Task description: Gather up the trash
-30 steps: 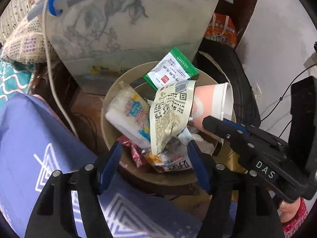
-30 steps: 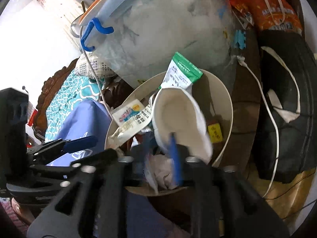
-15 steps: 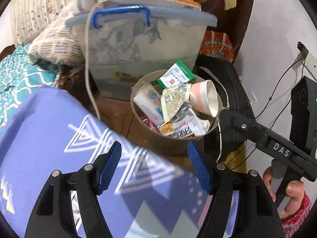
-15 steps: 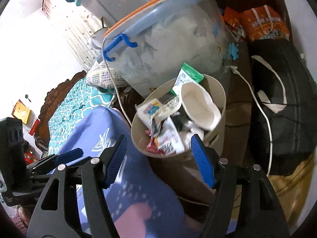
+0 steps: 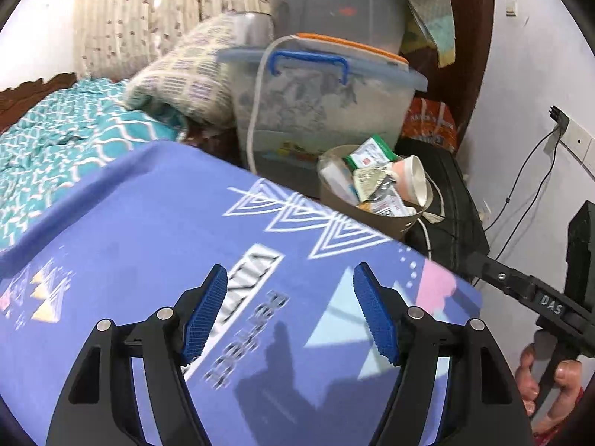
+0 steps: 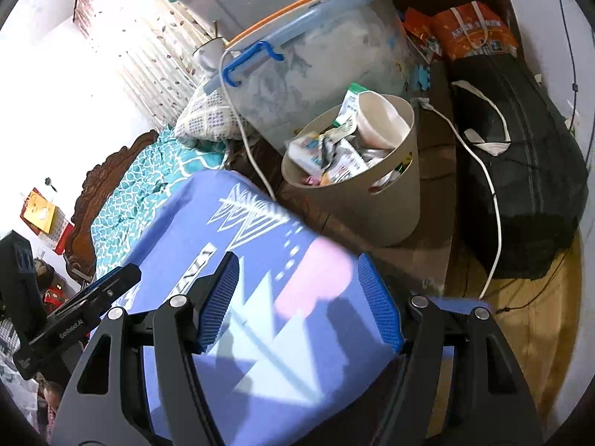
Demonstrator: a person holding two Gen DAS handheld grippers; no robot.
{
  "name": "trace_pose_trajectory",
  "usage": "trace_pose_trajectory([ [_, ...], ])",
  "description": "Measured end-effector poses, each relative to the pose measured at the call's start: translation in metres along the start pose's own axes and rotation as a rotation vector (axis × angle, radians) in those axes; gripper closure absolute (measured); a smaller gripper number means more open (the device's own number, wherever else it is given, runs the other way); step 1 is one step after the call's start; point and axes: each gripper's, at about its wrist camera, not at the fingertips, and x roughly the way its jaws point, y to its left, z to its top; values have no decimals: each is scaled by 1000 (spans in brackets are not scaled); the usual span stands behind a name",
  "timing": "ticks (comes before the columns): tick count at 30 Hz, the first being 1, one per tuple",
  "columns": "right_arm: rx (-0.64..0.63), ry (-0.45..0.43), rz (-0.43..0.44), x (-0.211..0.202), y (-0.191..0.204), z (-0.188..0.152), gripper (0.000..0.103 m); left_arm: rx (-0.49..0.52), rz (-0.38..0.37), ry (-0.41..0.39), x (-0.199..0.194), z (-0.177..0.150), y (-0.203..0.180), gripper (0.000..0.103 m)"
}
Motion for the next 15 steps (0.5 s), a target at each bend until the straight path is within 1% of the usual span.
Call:
trace_pose_trajectory([
  [2,-7,-3,-8,-9,12,-6,35,-14,15,-17,-14,-8,8,34],
  [4,-14,-4,-13,-17,23,-12,35,-22,32,-38,-28,-16,14,30],
  [7,-27,-1,-26,-26,41,-23,33,-16,66,-79,-51,-27,20,26],
  [9,-30,2,-36,-29,52,-30,25,-8,81,-93,-63,-33,23,24],
  [12,-23,-12,-55,-36,64,-40,18,-7,97,-110,-78,-43,27,21],
  [14,-37,-27,-71,-40,73,-43,15,-8,108,-115,-85,-46,28,16],
  [15,-45,-34,-78,-42,77,-44,11,-7,119,-117,-88,-48,28,16],
])
